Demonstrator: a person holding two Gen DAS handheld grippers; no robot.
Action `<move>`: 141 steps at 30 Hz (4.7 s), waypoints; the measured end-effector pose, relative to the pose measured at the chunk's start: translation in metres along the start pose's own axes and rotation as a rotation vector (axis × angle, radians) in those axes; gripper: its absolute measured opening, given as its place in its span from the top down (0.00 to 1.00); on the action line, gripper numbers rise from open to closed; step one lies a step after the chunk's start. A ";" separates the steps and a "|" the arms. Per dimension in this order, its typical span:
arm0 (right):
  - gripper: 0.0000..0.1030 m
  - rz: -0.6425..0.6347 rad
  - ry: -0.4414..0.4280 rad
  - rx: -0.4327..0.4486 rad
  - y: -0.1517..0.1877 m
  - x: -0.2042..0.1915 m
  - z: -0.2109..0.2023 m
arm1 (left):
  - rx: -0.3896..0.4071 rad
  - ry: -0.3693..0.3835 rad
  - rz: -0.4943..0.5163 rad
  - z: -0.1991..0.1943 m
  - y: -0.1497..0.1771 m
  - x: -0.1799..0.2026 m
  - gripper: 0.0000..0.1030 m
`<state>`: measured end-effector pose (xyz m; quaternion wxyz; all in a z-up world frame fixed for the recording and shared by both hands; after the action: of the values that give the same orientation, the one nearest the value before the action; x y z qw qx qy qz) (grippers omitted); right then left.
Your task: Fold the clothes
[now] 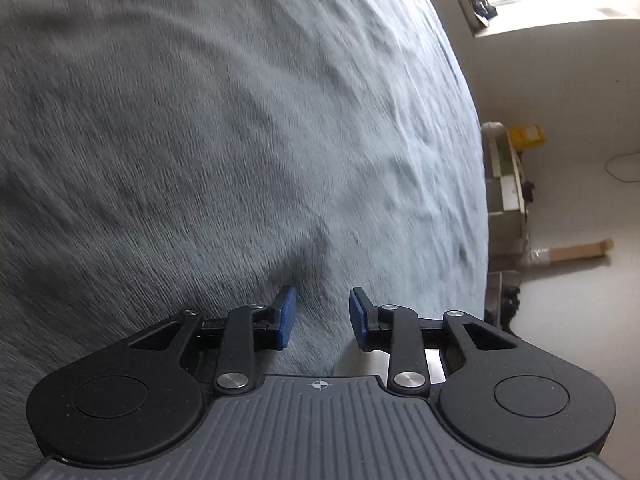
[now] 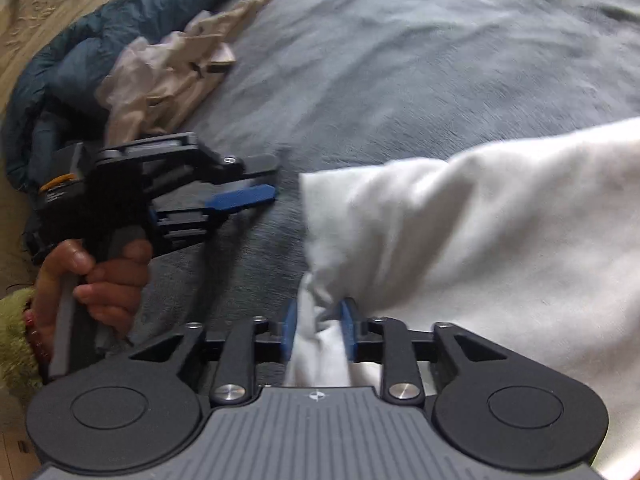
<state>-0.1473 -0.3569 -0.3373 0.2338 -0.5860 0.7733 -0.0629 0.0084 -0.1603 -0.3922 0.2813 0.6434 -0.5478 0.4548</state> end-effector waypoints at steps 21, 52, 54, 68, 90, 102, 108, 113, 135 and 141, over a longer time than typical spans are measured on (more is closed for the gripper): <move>0.86 0.050 0.203 -0.035 0.096 0.000 -0.049 | -0.298 -0.105 0.587 0.042 0.069 0.051 0.61; 0.60 0.299 0.214 -0.038 0.140 0.130 -0.116 | -0.346 -0.260 0.285 -0.018 0.242 0.065 0.58; 0.59 0.379 0.174 -0.062 0.144 0.138 -0.114 | -0.339 -0.264 0.271 -0.016 0.247 0.063 0.58; 0.89 0.195 0.195 -0.064 0.144 0.128 -0.112 | -0.320 -0.252 0.289 -0.021 0.263 0.073 0.95; 0.85 -0.257 0.319 0.069 0.132 0.113 -0.103 | -0.391 -0.247 0.754 0.028 0.273 0.113 0.66; 0.87 -0.138 0.482 0.266 0.024 0.156 -0.077 | -0.371 -0.270 0.852 0.033 0.299 0.103 0.58; 0.86 -0.016 0.500 0.215 0.018 0.185 -0.083 | -0.356 -0.264 0.837 0.029 0.302 0.100 0.58; 0.86 -0.015 0.455 0.302 -0.020 0.174 -0.104 | -0.338 -0.258 0.813 0.014 0.286 0.114 0.58; 0.91 -0.023 0.502 0.308 -0.053 0.183 -0.063 | -0.052 -0.282 0.843 0.072 0.111 0.095 0.58; 0.91 -0.093 0.395 0.309 -0.070 0.157 -0.042 | -0.086 -0.221 0.885 0.086 0.100 0.115 0.57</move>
<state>-0.1359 -0.5328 -0.3191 0.1618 -0.5545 0.7574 -0.3044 -0.0652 -0.3100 -0.3397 0.0265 0.3800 -0.8150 0.4367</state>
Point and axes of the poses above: each gripper's, at about its wrist camera, not at the fingertips, and z roughly the way its jaws point, x to its right, y to its underside, the point moved 6 cm from there along z, roughly the way its jaws point, and after that the axes turned 14 degrees about y, right-handed, at the moved point
